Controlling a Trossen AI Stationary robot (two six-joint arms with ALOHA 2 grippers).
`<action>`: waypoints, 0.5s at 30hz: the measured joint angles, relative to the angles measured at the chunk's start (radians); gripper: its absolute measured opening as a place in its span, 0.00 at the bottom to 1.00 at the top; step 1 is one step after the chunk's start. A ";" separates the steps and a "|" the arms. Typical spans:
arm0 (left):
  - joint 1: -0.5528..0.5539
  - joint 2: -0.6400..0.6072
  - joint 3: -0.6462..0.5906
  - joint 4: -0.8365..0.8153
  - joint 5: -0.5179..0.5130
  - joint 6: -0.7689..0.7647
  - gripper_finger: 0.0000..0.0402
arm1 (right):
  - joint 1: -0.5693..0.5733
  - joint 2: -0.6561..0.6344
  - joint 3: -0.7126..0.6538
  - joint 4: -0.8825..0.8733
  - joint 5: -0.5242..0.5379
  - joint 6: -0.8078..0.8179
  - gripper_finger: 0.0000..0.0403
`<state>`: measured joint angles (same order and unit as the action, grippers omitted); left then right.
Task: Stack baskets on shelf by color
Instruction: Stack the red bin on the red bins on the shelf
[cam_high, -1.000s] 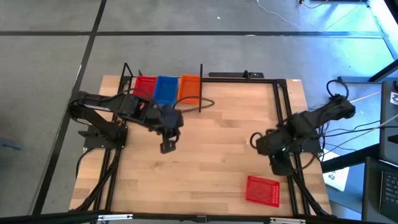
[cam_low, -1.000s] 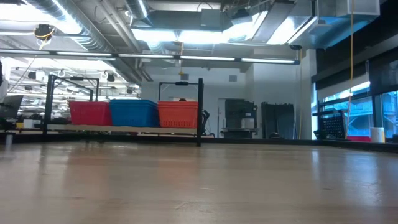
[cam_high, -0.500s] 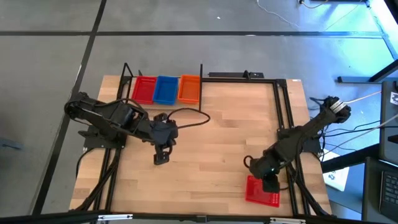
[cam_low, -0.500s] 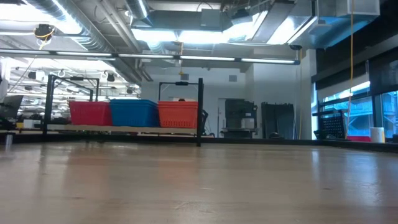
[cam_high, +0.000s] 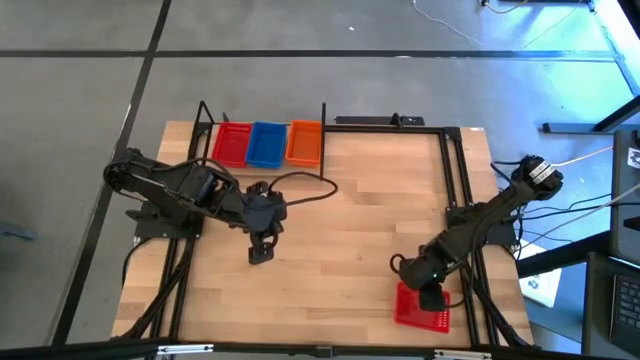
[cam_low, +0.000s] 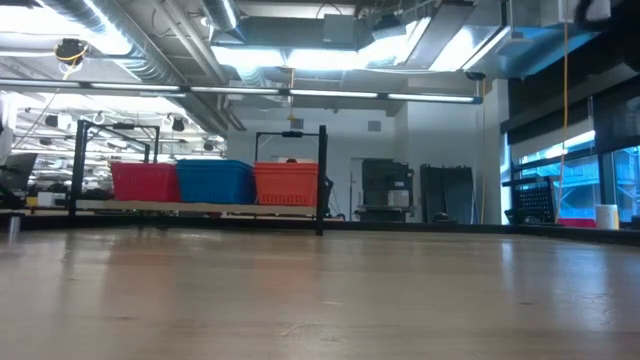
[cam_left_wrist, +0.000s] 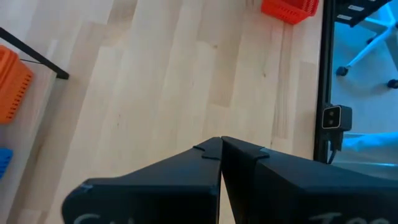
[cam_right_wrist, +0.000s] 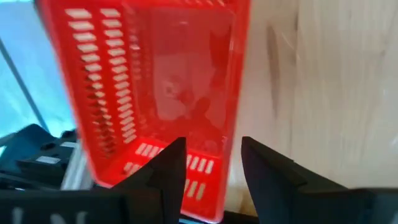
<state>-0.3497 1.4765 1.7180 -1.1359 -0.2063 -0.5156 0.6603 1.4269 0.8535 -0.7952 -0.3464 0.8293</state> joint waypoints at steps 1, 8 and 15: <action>0.000 0.000 0.000 0.000 0.000 0.000 0.00 | 0.003 0.000 -0.012 0.004 0.000 0.002 0.38; -0.001 0.000 0.000 0.000 0.001 0.000 0.00 | 0.007 0.000 -0.094 0.127 0.027 0.064 0.38; 0.000 0.000 0.000 -0.001 0.001 0.002 0.00 | 0.003 0.000 -0.126 0.209 0.080 0.109 0.25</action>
<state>-0.3500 1.4765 1.7180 -1.1370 -0.2055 -0.5141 0.6637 1.4273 0.7278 -0.5861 -0.2666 0.9382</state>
